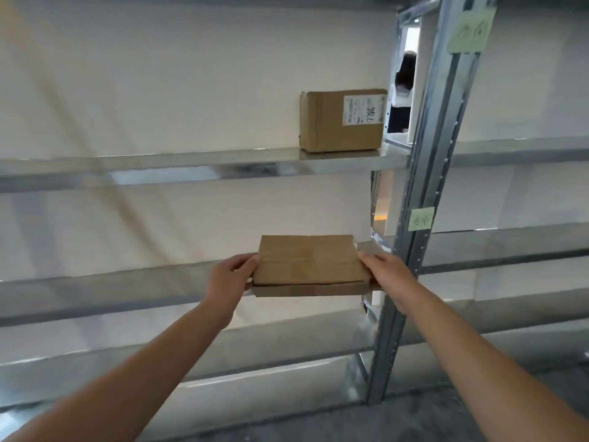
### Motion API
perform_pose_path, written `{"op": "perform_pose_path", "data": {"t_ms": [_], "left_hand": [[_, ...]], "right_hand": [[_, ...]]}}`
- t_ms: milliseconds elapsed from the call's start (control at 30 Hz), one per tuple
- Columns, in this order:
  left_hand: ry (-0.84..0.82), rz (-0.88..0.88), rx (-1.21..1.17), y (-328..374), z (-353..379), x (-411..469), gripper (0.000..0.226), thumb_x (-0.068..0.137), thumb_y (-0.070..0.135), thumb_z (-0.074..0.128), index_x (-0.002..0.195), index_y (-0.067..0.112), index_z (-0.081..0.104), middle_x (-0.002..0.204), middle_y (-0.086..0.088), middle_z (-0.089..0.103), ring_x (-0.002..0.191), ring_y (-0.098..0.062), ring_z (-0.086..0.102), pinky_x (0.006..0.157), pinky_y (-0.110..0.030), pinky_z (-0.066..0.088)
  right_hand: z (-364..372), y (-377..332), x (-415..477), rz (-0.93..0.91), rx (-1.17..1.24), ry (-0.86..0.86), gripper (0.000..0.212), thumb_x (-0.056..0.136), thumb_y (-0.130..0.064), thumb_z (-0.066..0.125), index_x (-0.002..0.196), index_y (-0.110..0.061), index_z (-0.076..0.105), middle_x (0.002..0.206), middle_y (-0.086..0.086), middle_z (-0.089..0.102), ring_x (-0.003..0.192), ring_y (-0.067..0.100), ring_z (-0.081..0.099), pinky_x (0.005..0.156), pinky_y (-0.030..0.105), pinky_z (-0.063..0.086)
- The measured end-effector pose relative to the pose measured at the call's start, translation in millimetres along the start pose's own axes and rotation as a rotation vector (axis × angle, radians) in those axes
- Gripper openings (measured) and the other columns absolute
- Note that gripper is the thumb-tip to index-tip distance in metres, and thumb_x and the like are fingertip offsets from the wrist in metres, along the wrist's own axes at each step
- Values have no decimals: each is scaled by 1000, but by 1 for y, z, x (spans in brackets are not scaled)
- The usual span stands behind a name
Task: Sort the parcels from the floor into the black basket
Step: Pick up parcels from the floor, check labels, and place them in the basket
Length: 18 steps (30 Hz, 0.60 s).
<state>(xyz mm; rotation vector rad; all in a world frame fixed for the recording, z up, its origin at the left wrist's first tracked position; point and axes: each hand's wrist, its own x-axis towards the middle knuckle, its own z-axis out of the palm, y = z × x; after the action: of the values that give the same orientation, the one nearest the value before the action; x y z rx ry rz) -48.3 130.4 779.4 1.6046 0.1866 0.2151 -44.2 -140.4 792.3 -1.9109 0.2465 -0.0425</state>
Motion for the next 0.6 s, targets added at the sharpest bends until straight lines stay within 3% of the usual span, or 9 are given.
{"op": "perform_pose_path", "data": {"t_ms": [67, 167, 233, 300, 333, 400, 500, 600], "left_hand": [[34, -11, -15, 6, -31, 3, 11, 94, 20, 65, 97, 15, 74, 89, 1, 72, 82, -15, 65, 78, -32, 58], [53, -50, -66, 16, -78, 6, 21, 95, 27, 63, 93, 10, 75, 85, -4, 73, 78, -17, 67, 76, -30, 56], [101, -71, -45, 21, -110, 8, 23, 96, 24, 59, 86, 11, 75, 85, -8, 73, 77, -15, 69, 77, -28, 57], [124, -70, 30, 25, -141, 8, 22, 94, 3, 54, 79, 7, 70, 79, -13, 69, 66, -11, 67, 68, -19, 54], [102, -73, 33, 27, -155, 6, 25, 90, -9, 49, 82, 3, 70, 75, -14, 67, 64, -14, 64, 64, -20, 53], [30, -66, 55, 30, -183, 0, 38, 83, -21, 42, 97, -1, 71, 78, -14, 68, 72, -22, 61, 70, -29, 52], [-9, -15, 106, 33, -222, -14, 34, 86, -18, 47, 99, 3, 70, 88, -12, 67, 81, -21, 61, 73, -27, 54], [-13, 4, 105, 32, -255, -26, 21, 93, 2, 56, 95, 12, 75, 87, -6, 72, 86, -21, 62, 77, -29, 56]], "right_hand": [[22, -21, -7, -42, 13, -11, 27, 97, -41, 54, 100, -17, 66, 95, 1, 65, 87, 15, 61, 70, 29, 50], [57, -49, -17, -62, 77, -22, 26, 95, -43, 57, 100, -19, 67, 101, 6, 66, 93, 23, 63, 81, 41, 57], [78, -71, -26, -46, 166, -55, 19, 97, -32, 55, 104, -20, 69, 94, 7, 67, 81, 23, 63, 64, 35, 57], [98, -94, -34, 11, 285, -116, 18, 97, -18, 54, 104, -10, 69, 70, 11, 60, 58, 22, 55, 45, 28, 50], [107, -104, -37, 40, 318, -147, 19, 96, -12, 53, 105, -5, 68, 62, 12, 54, 52, 21, 51, 42, 27, 47], [126, -119, -43, 61, 348, -211, 23, 95, 0, 48, 107, 3, 67, 58, 12, 51, 51, 20, 50, 44, 28, 50], [155, -137, -59, 46, 351, -305, 22, 95, 5, 45, 101, 2, 66, 58, 11, 59, 57, 20, 57, 53, 29, 56], [182, -150, -73, 36, 320, -305, 18, 95, -6, 51, 94, 6, 64, 64, 16, 61, 55, 23, 58, 51, 30, 53]]}}
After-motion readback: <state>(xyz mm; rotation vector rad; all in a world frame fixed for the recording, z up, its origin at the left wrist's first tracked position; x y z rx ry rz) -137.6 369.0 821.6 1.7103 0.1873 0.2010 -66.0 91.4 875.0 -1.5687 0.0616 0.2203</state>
